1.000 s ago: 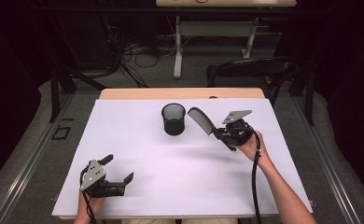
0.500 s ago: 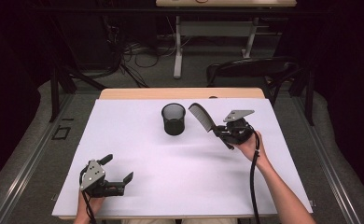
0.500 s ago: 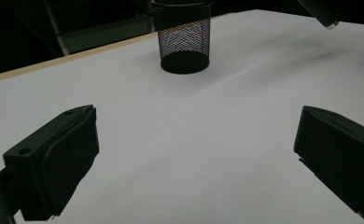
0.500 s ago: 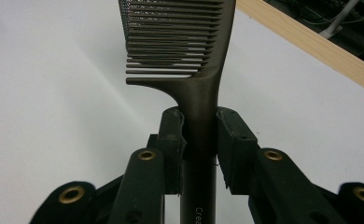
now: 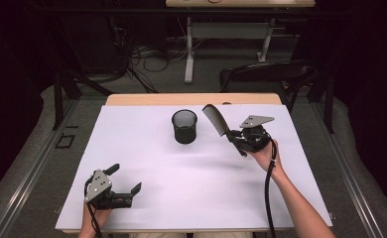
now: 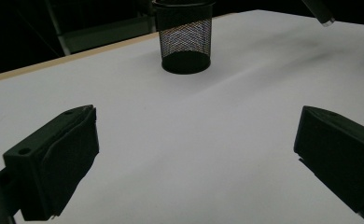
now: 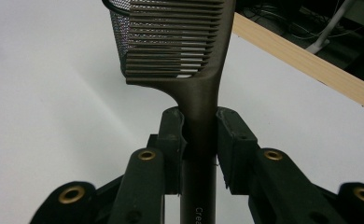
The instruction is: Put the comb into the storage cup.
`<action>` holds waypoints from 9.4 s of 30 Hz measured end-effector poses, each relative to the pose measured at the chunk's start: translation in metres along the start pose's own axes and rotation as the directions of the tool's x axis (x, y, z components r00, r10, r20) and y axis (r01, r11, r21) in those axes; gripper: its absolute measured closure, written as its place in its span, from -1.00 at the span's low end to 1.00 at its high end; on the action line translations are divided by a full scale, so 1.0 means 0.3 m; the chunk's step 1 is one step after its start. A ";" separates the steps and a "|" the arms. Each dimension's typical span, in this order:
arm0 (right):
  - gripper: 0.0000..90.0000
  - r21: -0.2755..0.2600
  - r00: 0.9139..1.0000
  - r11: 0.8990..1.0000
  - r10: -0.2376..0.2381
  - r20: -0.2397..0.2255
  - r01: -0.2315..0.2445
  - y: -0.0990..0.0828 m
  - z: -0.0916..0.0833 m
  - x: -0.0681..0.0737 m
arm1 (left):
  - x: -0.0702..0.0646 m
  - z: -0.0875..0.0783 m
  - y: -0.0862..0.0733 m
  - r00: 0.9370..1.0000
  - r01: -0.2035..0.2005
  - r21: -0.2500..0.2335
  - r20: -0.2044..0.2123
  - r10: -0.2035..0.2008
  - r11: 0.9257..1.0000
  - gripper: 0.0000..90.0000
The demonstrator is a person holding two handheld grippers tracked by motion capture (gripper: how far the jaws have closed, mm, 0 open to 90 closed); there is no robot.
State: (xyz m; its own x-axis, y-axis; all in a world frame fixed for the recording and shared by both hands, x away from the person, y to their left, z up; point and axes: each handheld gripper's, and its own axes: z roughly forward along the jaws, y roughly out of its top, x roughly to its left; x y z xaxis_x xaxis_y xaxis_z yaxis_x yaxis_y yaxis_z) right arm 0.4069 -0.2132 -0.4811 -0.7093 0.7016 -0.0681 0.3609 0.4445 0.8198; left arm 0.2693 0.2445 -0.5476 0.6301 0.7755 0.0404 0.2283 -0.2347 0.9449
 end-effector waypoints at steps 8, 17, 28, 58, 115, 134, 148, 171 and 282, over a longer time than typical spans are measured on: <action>0.62 -0.010 1.000 1.000 -0.002 0.005 0.002 0.008 0.003 0.005 | 0.002 0.001 -0.002 1.000 0.008 -0.001 -0.001 -0.008 1.000 -1.00; 0.62 -0.015 1.000 1.000 -0.005 0.001 0.005 0.028 0.011 0.012 | -0.001 0.002 -0.001 1.000 0.010 -0.002 -0.004 -0.010 1.000 -1.00; 0.62 -0.029 1.000 1.000 -0.010 0.001 0.010 0.059 0.022 0.013 | -0.002 0.000 0.000 1.000 0.002 -0.003 -0.003 -0.002 1.000 -1.00; 0.62 -0.072 1.000 0.997 0.000 -0.009 0.000 0.137 0.048 0.020 | 0.000 0.000 0.000 1.000 0.002 -0.005 -0.005 -0.002 1.000 -1.00; 0.62 -0.163 0.999 0.986 0.021 -0.027 -0.025 0.255 0.119 0.060 | 0.004 -0.001 0.001 1.000 0.006 -0.011 -0.008 -0.006 1.000 -1.00; 0.62 -0.190 0.999 0.981 0.025 -0.037 -0.031 0.293 0.129 0.062 | 0.005 -0.004 0.002 1.000 0.003 -0.017 -0.011 -0.004 1.000 -1.00; 0.62 -0.207 0.999 0.978 0.034 -0.040 -0.042 0.310 0.135 0.055 | 0.004 -0.005 0.004 1.000 0.002 -0.019 -0.011 -0.002 1.000 -1.00; 0.62 -0.239 0.998 0.970 0.042 -0.040 -0.050 0.337 0.147 0.054 | 0.005 -0.009 0.005 1.000 0.003 -0.023 -0.013 -0.003 1.000 -1.00; 0.62 -0.388 0.997 0.919 0.062 -0.037 -0.072 0.429 0.277 0.105 | 0.005 -0.011 0.008 1.000 -0.007 -0.027 -0.019 0.007 1.000 -1.00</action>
State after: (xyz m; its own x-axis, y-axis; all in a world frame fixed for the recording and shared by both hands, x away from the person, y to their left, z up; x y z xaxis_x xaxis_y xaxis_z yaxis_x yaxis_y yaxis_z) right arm 0.4814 -0.0877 -0.4248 -0.7077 0.7065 0.0040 0.1471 0.1419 0.9789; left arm 0.2684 0.2470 -0.5443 0.6171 0.7851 0.0530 0.2033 -0.2241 0.9531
